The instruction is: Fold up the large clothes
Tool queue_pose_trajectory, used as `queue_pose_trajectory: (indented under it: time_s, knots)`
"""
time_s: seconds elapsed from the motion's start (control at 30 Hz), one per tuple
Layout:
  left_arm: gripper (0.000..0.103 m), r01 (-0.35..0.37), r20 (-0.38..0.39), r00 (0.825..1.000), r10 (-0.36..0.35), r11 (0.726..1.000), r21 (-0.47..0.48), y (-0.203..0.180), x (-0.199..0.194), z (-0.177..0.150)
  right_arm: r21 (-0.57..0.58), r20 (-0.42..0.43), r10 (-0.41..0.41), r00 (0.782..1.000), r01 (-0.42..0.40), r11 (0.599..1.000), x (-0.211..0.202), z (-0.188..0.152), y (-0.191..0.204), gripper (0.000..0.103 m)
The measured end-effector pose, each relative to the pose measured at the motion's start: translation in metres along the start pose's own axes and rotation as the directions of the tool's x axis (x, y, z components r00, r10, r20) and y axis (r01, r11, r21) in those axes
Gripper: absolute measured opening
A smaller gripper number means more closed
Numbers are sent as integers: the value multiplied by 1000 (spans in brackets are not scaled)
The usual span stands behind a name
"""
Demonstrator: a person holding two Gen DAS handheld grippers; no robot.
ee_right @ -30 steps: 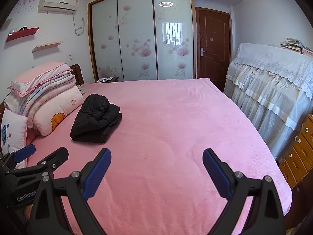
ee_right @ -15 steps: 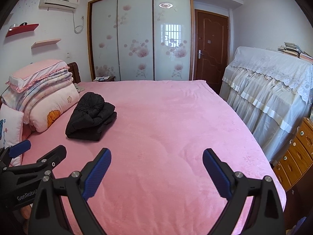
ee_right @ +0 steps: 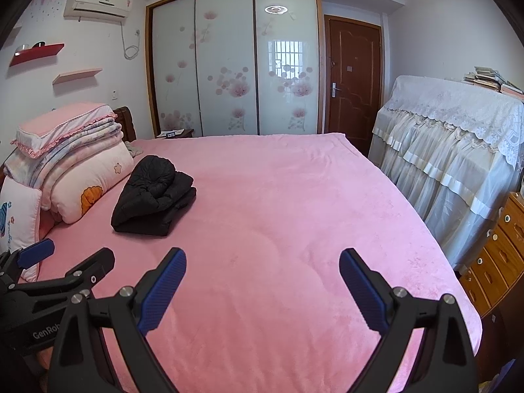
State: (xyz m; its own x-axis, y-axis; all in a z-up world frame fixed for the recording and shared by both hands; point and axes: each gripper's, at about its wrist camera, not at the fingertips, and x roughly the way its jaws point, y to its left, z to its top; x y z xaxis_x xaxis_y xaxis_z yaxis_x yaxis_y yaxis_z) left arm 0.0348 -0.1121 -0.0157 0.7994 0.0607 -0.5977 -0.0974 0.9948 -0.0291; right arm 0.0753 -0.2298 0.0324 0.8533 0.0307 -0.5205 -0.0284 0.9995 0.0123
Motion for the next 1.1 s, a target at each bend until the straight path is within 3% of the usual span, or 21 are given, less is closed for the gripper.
queue_pose_trajectory:
  time_s: [1.1]
  knots:
    - [101, -3, -13, 1000, 3, 1000, 18, 1, -4, -6, -6, 11, -5, 1000, 5, 1000, -6, -12, -3, 95]
